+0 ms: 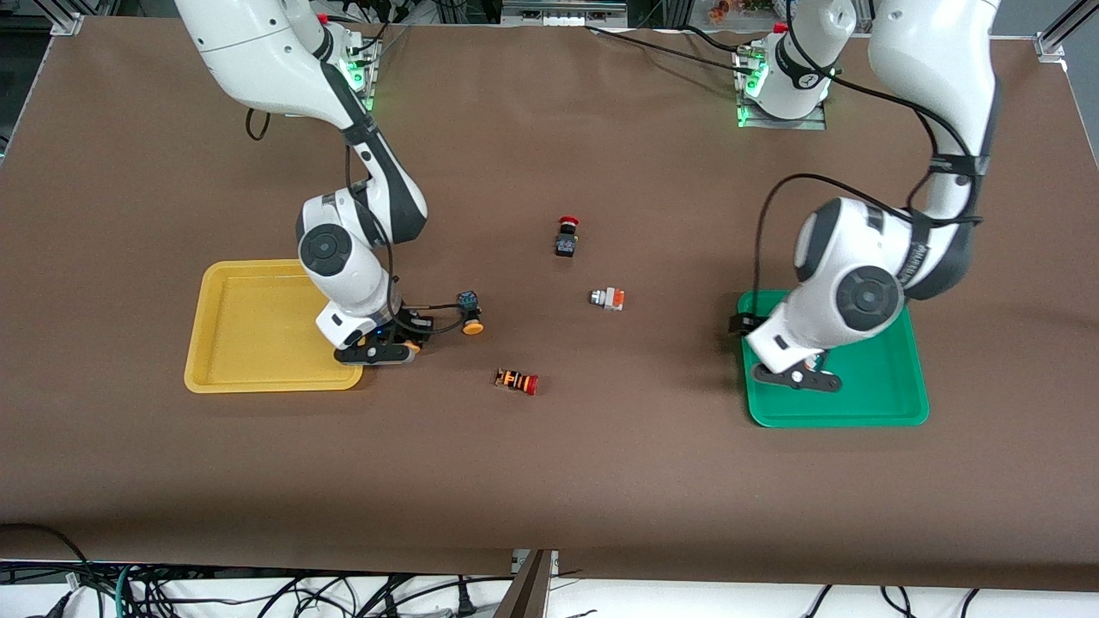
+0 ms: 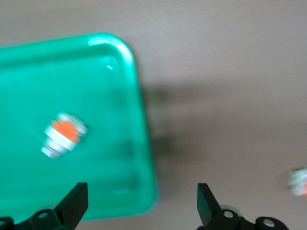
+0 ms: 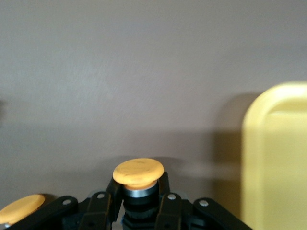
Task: Place green and yellow buttons in trays
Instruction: 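Open the left gripper while the right gripper grasps a yellow button, then set the yellow button in the yellow tray while the left gripper reaches another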
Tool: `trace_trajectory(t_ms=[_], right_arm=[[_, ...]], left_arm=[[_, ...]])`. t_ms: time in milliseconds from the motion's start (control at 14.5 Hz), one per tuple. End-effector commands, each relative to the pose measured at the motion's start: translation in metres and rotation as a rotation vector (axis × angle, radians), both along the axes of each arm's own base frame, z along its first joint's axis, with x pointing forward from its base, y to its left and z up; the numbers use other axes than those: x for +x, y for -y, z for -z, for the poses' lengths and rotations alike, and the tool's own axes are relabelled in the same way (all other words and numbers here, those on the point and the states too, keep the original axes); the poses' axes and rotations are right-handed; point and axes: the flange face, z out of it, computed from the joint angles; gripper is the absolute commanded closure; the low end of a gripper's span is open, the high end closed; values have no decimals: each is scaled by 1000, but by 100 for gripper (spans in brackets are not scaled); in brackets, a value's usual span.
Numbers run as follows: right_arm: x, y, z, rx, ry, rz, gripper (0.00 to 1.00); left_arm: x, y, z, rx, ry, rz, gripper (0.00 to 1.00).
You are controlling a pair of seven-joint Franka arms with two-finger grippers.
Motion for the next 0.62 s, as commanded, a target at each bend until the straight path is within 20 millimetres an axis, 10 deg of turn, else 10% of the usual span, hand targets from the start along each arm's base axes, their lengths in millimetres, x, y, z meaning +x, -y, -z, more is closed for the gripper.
trace_trajectory(t_ms=[0,553], right_arm=[[24,41,-39,-31,-23,-46,100],[35,219,-32,6,-123,-129,100]], left_arm=[[-21,50,2,37,-10,-282,0],[-69,183,40,53,77,-986,0]])
